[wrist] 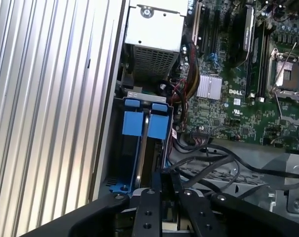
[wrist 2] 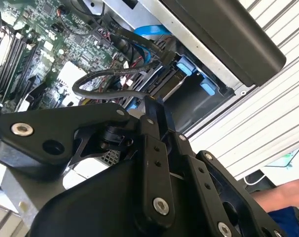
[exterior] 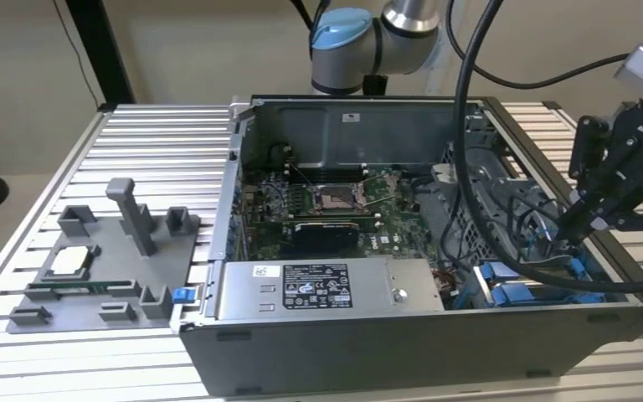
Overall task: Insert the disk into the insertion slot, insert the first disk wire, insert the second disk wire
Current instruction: 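Insert the first disk wire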
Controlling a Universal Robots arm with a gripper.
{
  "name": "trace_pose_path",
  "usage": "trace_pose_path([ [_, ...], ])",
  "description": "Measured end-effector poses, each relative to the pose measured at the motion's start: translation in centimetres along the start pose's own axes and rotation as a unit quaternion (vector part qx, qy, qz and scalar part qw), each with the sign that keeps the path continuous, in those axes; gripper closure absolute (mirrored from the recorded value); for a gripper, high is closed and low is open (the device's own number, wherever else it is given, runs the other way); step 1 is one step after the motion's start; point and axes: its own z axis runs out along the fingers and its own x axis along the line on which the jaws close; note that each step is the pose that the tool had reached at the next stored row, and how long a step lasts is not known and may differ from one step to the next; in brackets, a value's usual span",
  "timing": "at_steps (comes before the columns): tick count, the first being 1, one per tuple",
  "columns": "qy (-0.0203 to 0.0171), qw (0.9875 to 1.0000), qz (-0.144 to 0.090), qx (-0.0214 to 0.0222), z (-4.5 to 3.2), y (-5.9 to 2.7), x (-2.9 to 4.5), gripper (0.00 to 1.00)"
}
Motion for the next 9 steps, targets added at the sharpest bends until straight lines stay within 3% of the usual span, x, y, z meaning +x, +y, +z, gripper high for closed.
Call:
trace_pose_path([
  [3, -0.0017, 1.0000, 0.003, -0.0028, 0.23, -0.10, 0.03, 1.00],
  [9, -0.0054, 0.9999, 0.009, -0.0040, 0.83, -0.45, 0.10, 1.00],
])
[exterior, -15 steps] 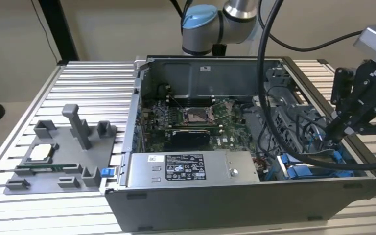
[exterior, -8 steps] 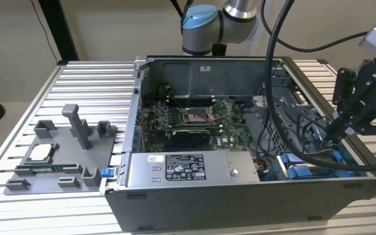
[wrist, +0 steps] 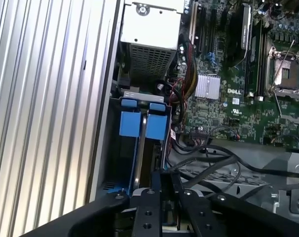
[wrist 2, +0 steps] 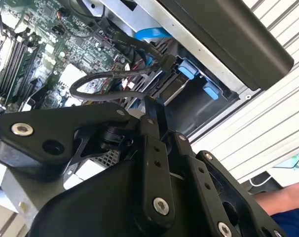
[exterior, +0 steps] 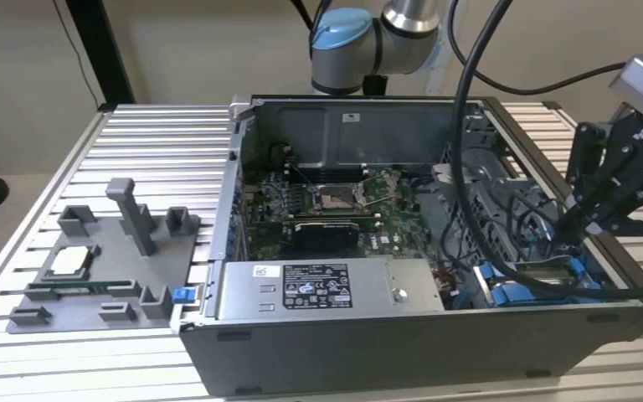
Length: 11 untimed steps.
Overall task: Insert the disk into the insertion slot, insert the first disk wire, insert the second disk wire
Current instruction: 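Insert the first disk wire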
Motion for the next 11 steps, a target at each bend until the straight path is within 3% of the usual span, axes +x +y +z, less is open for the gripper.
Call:
trace_pose_path([
  [11, -0.0054, 0.9997, 0.022, 0.0015, 0.95, -0.53, 0.12, 1.00],
])
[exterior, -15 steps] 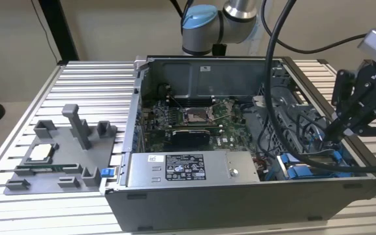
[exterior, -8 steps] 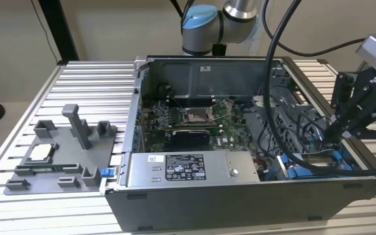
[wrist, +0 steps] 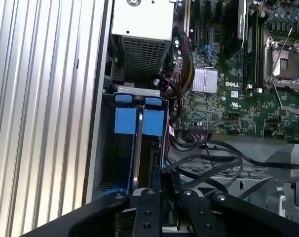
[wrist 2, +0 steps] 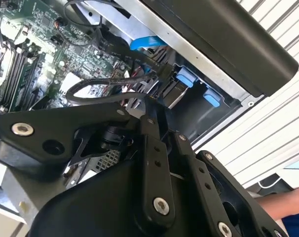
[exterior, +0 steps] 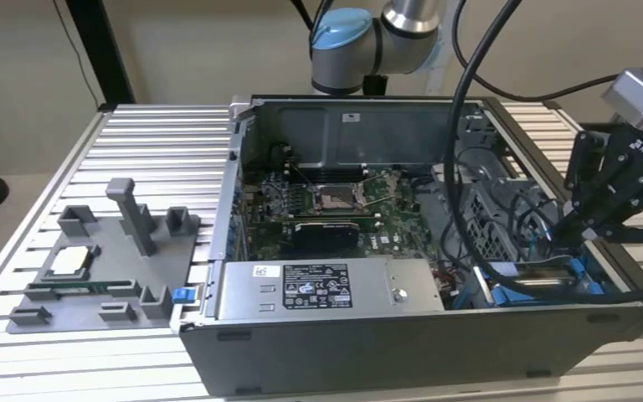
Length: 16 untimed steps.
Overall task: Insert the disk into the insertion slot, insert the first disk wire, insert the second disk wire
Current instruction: 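Insert the first disk wire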
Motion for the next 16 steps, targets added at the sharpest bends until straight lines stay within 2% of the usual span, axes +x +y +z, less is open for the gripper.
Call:
trace_pose_path([
  [10, -0.0022, 0.9999, 0.011, 0.0009, 0.75, -0.75, 0.26, 1.00],
  [13, -0.0002, 0.9999, 0.011, 0.0014, 0.85, -0.76, 0.28, 1.00],
  [16, -0.0002, 0.9999, 0.011, 0.0015, 0.87, -0.77, 0.28, 1.00],
])
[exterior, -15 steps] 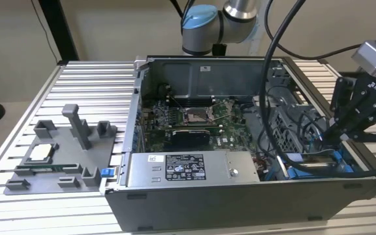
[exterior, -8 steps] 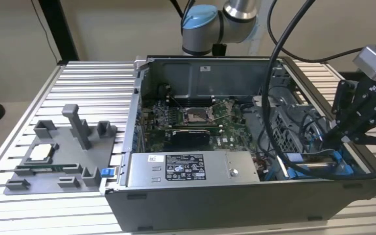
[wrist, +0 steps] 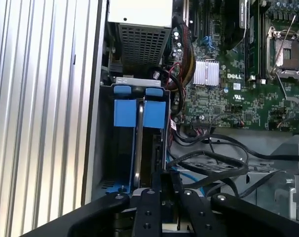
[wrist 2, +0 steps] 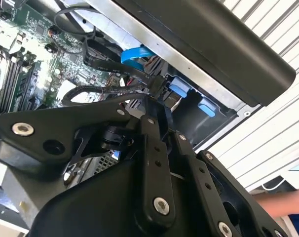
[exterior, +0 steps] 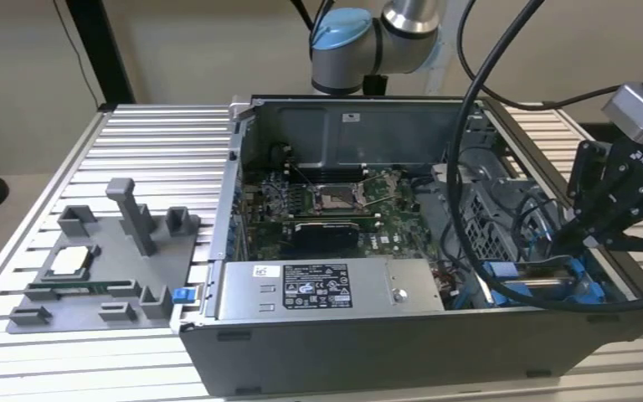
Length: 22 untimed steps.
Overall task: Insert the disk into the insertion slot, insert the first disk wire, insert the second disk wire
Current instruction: 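Insert the first disk wire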
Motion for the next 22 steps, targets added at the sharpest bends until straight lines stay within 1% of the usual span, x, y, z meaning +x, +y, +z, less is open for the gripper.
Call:
trace_pose_path([
  [2, 0.0000, 1.0000, 0.000, 0.0005, 0.17, 0.17, 0.00, 1.00],
  [3, 0.0008, 1.0000, 0.000, 0.0016, 0.31, 0.33, 0.01, 1.00],
  [4, 0.0018, 1.0000, 0.000, 0.0034, 0.42, 0.43, 0.01, 1.00],
  [7, 0.0041, 0.9999, 0.000, 0.0111, 0.74, 0.52, 0.04, 1.00],
  [9, 0.0061, 0.9999, 0.001, 0.0137, 0.93, 0.55, 0.04, 1.00],
  [11, 0.0082, 0.9999, 0.002, 0.0146, 1.02, 0.66, 0.04, 1.00],
  [13, 0.0095, 0.9998, 0.004, 0.0149, 1.11, 0.78, 0.05, 1.00],
  [17, 0.0132, 0.9998, 0.007, 0.0155, 1.28, 0.77, 0.06, 1.00],
  [19, 0.0138, 0.9997, 0.008, 0.0164, 1.38, 0.76, 0.06, 1.00],
  [22, 0.0132, 0.9997, 0.011, 0.0167, 1.44, 0.81, 0.05, 1.00],
])
